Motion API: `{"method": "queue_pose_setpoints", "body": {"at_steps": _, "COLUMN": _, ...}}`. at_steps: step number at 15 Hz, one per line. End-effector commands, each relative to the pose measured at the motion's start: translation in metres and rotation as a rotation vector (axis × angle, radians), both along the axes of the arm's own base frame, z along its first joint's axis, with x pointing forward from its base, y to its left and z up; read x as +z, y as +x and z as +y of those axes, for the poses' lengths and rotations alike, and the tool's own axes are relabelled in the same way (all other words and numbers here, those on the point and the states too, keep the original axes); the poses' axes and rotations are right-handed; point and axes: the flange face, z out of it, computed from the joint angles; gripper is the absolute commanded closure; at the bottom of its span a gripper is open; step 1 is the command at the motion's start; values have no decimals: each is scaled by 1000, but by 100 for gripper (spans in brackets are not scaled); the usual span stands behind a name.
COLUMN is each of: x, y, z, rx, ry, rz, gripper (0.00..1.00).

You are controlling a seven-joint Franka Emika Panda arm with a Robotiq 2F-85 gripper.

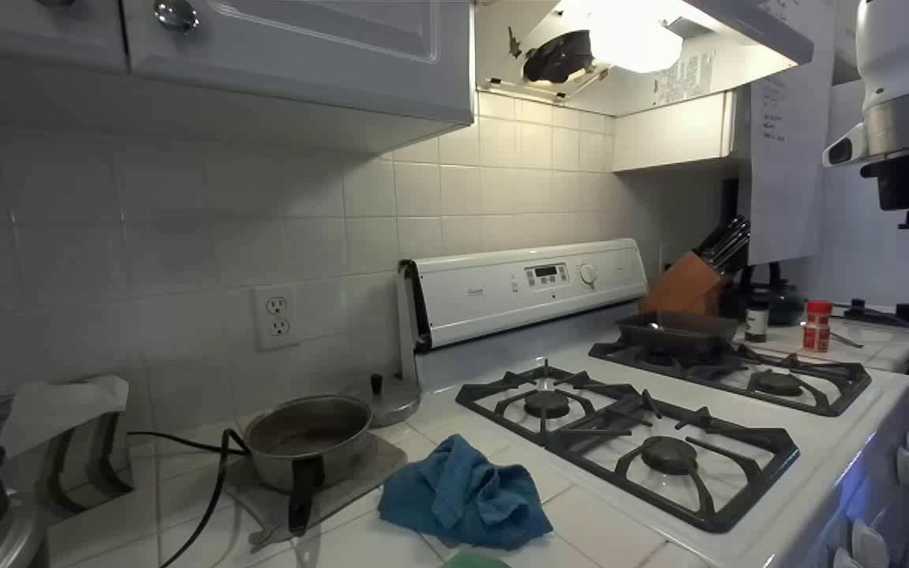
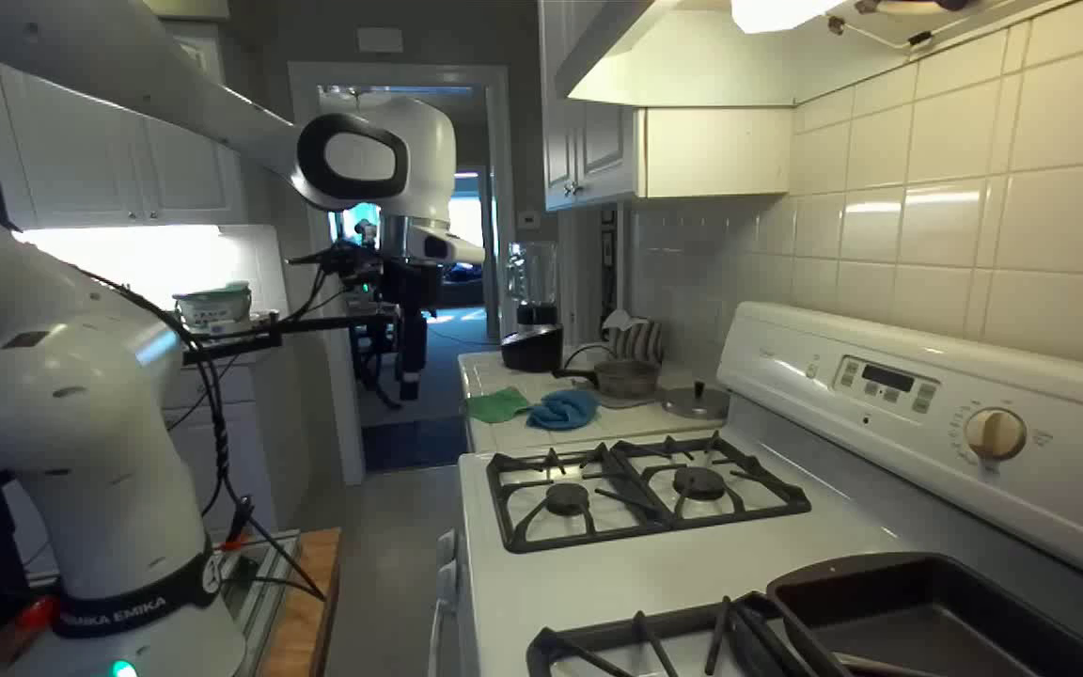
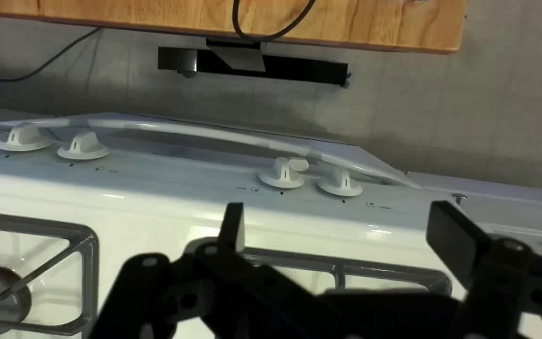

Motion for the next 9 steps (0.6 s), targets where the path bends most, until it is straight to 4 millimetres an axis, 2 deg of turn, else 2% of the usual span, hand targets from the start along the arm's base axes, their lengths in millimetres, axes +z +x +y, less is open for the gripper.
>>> {"method": "queue_pose_setpoints", "body": {"at_steps": 1, "x": 0, "y": 0, "z": 0, "rx": 0, "ry": 0, "rz": 0, "gripper": 0}}
{"method": "queue_pose_setpoints", "body": {"at_steps": 8, "x": 0, "y": 0, "z": 0, "rx": 0, "ry": 0, "rz": 0, "gripper": 0}}
{"method": "queue_pose_setpoints", "body": {"at_steps": 9, "x": -2, "y": 6, "z": 0, "rx": 10, "ry": -2, "rz": -8, "gripper": 0}}
